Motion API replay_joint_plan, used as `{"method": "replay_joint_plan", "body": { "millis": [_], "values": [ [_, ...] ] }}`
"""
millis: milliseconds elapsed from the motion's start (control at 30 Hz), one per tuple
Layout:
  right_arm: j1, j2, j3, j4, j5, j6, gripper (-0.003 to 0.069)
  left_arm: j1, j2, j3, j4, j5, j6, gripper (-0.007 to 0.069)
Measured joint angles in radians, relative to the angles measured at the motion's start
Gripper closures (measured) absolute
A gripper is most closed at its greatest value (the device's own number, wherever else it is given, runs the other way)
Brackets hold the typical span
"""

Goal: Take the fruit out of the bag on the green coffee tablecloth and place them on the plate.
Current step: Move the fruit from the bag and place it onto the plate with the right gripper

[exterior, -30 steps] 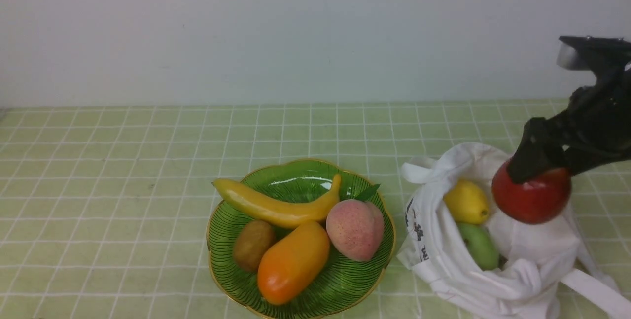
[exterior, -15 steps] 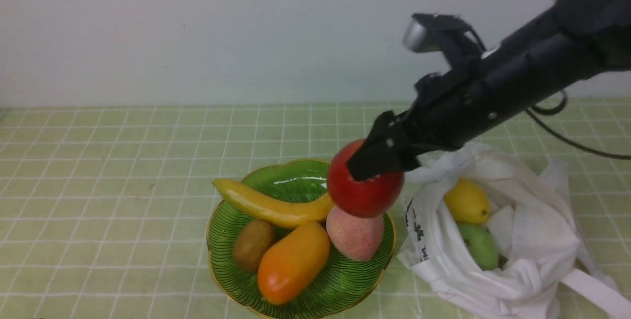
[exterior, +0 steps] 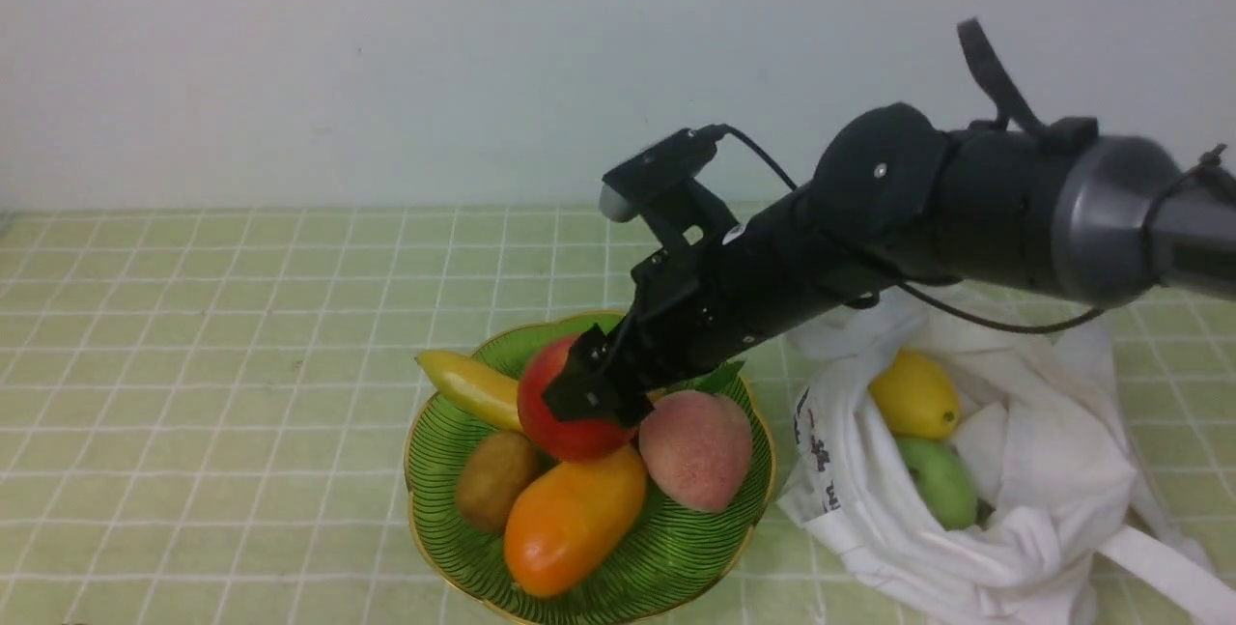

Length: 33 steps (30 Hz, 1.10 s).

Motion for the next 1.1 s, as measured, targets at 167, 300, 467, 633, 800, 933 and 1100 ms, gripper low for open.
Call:
{"method": "replay_joint_plan", "body": {
  "millis": [167, 300, 467, 633, 800, 933, 1100],
  "values": [
    [0.000, 0.020, 0.000, 0.057, -0.039, -0.022, 0.0059, 0.000, 0.000, 0.000, 0.000, 0.000, 0.000, 0.0632],
    [0.000, 0.037, 0.000, 0.063, -0.031, -0.029, 0.0059, 0.000, 0.000, 0.000, 0.000, 0.000, 0.000, 0.0632],
    [0.000, 0.054, 0.000, 0.067, 0.027, -0.029, 0.0059, 0.000, 0.000, 0.000, 0.000, 0.000, 0.000, 0.0632],
    [0.000, 0.054, 0.000, 0.078, 0.034, -0.029, 0.0053, 0.000, 0.000, 0.000, 0.000, 0.000, 0.000, 0.0632],
    [0.000, 0.044, 0.000, 0.065, 0.035, -0.029, 0.0025, 0.000, 0.000, 0.000, 0.000, 0.000, 0.000, 0.0632],
    [0.000, 0.029, 0.000, 0.062, 0.036, -0.024, 0.0006, 0.000, 0.000, 0.000, 0.000, 0.000, 0.000, 0.0632],
    [0.000, 0.029, -0.001, 0.062, 0.044, 0.005, -0.0015, 0.000, 0.000, 0.000, 0.000, 0.000, 0.000, 0.0632]
  ]
}}
